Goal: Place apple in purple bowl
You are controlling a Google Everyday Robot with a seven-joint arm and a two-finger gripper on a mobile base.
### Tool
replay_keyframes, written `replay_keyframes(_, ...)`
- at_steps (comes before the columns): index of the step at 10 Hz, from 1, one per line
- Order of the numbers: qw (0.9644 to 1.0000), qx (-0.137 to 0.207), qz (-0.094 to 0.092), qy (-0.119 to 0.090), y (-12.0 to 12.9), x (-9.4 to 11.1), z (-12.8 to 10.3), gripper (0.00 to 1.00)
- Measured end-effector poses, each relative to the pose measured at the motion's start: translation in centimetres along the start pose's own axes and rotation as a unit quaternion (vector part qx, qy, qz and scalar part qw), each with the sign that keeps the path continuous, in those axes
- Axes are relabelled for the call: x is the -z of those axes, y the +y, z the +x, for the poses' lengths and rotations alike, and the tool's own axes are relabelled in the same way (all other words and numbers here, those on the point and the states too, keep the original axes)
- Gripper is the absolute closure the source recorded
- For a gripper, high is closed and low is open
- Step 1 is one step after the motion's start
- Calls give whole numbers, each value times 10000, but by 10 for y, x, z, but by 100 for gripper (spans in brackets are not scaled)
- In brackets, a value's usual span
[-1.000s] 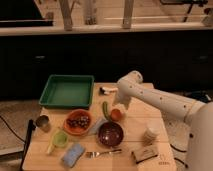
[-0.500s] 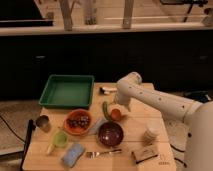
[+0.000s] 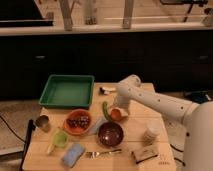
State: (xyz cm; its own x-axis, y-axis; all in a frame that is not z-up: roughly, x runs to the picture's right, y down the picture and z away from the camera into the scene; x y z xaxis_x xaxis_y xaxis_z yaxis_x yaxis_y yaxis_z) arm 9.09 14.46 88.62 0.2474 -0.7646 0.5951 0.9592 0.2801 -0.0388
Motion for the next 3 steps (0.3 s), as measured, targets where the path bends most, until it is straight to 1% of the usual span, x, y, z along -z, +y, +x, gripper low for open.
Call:
replay_keyframes(1,10000,26,-12,-62,1,-2,-3,27)
replay_keyframes(2,9999,57,-33,-121,1,-3,-5,38)
replay_keyframes(3,9998,68,-57,-150,2,-4,-7,44)
